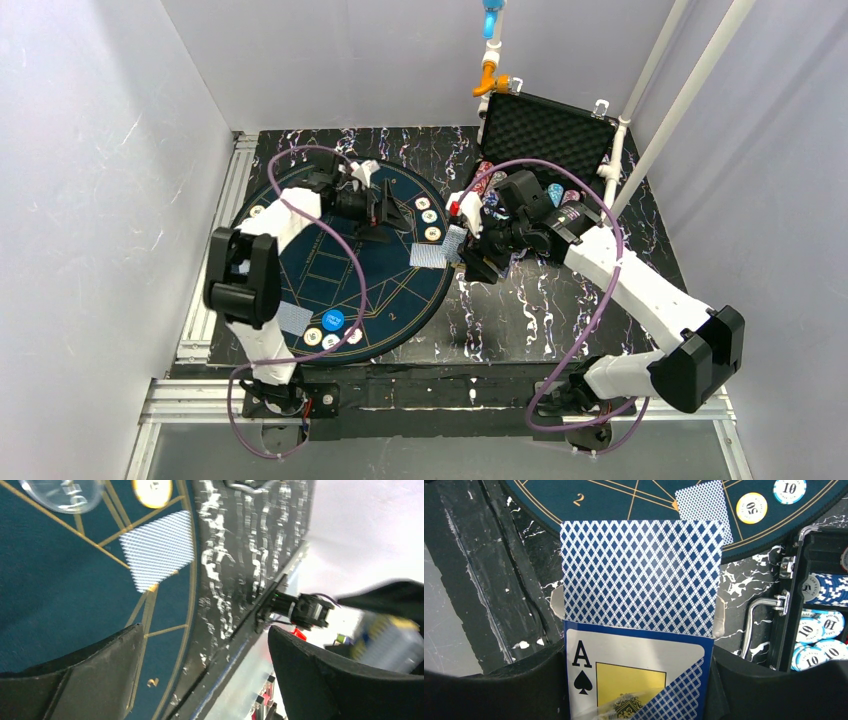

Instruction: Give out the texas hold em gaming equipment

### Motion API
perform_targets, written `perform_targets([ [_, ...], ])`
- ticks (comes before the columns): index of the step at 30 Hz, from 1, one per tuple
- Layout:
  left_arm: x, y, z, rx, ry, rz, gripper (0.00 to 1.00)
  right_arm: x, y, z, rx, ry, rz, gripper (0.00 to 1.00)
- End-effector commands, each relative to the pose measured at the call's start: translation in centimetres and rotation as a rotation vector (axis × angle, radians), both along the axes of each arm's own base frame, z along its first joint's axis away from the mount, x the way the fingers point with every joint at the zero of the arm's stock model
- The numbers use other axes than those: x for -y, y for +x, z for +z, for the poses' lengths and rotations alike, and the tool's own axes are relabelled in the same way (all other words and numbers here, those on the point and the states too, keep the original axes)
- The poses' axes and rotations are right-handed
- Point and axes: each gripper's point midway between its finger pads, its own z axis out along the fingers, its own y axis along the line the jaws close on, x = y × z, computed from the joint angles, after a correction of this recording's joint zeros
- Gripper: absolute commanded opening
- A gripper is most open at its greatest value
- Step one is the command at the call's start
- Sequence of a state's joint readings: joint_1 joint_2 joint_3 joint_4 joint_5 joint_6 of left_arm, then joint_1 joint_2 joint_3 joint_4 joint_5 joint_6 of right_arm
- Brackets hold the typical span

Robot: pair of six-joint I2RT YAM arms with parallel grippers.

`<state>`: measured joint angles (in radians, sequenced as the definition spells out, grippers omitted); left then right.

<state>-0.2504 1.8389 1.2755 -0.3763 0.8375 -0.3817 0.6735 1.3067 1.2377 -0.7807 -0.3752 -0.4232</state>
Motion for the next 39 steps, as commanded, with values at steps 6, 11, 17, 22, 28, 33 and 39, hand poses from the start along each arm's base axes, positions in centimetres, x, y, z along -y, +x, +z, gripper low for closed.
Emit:
perform_targets([
  [6,3.0,-8.3,13.8,0.16,-0.326,-0.276,0.93,-1.8,-0.1,1.8,0.051,0.108,0.06,0.01],
  [11,5.3,-10.4,14.6,0.184,-0.339,-0.359,0.92,-2.4,-0.4,2.2,0.05,0.127,0.078,0.01],
  [17,7.2,-10.5,14.0,0.17,-0.326,-0.389,0.86,-2.8,-0.8,2.8,0.047,0.141,0.099,0.01],
  [22,8.2,-10.0,12.8,0.147,-0.277,-0.366,0.76,-3.2,-0.8,3.2,0.051,0.149,0.11,0.01],
  [28,6.8,-10.2,12.9,0.082,-0.315,-0.323,0.38,-2.9,-0.9,3.4,0.055,0.142,0.103,0.01],
  [33,5.9,-11.1,14.5,0.115,-0.342,-0.322,0.25,-2.7,-1.0,3.0,0.051,0.134,0.102,0.01],
  [39,6.6,-10.6,15.5,0.129,-0.363,-0.337,0.58,-3.1,-0.9,2.9,0.05,0.144,0.106,0.01],
])
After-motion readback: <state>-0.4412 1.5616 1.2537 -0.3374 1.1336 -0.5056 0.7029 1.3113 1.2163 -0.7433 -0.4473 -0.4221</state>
